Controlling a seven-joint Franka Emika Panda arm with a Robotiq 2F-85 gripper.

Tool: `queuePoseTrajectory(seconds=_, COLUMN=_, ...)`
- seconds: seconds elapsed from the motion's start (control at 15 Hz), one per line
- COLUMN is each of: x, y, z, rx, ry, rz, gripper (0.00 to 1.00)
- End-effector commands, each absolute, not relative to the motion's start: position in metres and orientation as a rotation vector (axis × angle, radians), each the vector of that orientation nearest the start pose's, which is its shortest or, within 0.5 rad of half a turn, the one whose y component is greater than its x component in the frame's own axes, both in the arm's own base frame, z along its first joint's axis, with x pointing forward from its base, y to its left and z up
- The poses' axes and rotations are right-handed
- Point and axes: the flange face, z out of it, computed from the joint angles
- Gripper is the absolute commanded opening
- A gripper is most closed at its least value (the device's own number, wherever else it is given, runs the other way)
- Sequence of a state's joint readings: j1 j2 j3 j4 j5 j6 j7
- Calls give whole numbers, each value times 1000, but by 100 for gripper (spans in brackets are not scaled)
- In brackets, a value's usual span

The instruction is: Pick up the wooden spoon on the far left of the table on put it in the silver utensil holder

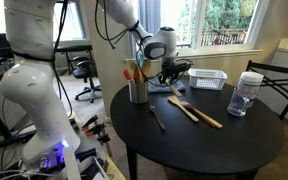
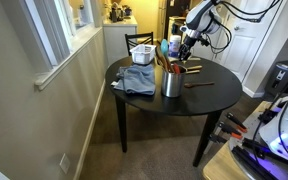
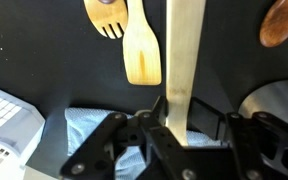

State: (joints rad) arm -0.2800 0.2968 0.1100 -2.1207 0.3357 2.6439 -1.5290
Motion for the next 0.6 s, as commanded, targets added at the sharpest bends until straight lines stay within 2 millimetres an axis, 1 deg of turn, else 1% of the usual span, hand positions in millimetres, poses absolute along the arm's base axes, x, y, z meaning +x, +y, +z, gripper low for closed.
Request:
queuePoseTrajectory(seconds=0.0, x=579, y=-89, z=308, rx=-2718, ry=-1479, rz=-569, gripper=11)
queuePoseTrajectory(seconds=0.13, x=578, y=-78, z=313, rx=-2788, ry=-1343, rz=-576, gripper=11)
queuePoseTrajectory(seconds=0.33, x=575, y=-61, z=320, rx=-2856, ry=-1210, rz=-620, gripper=11)
queuePoseTrajectory(seconds=0.53, x=565, y=-50, z=332, rx=-2901, ry=-1146, rz=-707, gripper=11)
